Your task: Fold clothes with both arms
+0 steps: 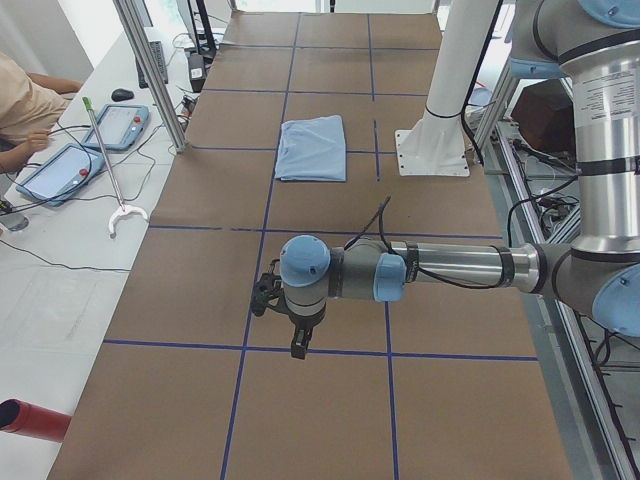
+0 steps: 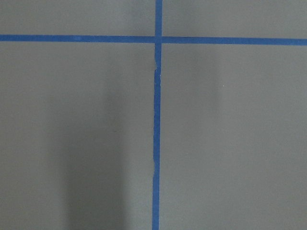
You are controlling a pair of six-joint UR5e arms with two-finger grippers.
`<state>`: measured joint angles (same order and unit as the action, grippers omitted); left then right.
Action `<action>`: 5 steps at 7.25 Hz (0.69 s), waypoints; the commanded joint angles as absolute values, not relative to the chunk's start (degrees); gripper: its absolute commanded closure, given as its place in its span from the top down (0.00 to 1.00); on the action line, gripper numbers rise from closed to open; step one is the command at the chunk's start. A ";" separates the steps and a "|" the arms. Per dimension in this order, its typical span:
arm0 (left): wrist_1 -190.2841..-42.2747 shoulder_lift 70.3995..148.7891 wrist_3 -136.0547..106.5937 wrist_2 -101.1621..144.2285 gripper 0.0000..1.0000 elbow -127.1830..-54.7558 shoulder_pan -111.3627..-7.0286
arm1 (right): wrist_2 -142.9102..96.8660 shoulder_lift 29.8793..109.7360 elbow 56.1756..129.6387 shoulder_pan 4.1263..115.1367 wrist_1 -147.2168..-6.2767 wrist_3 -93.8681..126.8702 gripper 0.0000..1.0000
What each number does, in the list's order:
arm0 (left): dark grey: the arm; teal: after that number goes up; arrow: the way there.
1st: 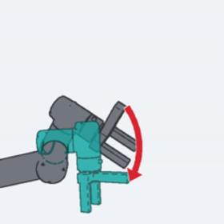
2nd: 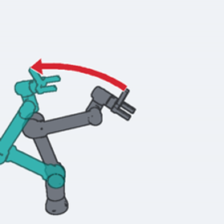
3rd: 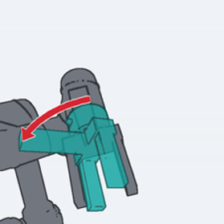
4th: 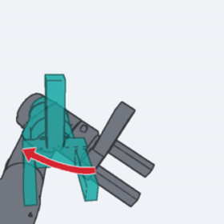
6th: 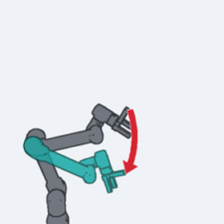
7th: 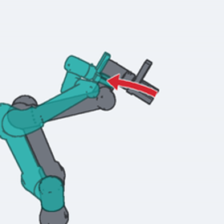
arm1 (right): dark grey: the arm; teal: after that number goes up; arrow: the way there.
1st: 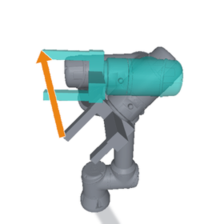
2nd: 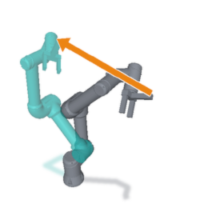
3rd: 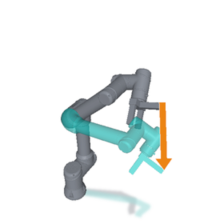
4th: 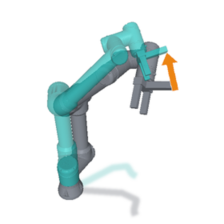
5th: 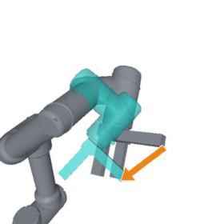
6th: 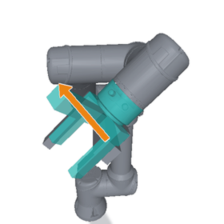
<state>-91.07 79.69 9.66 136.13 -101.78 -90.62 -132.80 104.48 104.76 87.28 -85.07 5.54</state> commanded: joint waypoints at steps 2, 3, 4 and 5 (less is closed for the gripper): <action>-91.14 79.54 9.67 136.14 1.00 -101.78 -90.62 | -132.80 104.50 105.81 87.28 -84.99 5.54 1.00; -91.06 79.45 9.67 136.14 1.00 -101.78 -90.62 | -132.80 104.50 105.82 87.28 -84.99 5.54 1.00; -91.14 79.37 9.67 136.14 1.00 -101.78 -90.62 | -132.80 104.50 106.08 87.28 -84.99 5.54 1.00; -91.06 79.37 9.67 136.14 1.00 -101.78 -90.62 | -132.89 104.59 106.43 87.28 -84.99 5.54 1.00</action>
<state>-91.11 79.42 9.67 136.14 -101.78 -90.62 -132.82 104.53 106.05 87.28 -84.99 5.54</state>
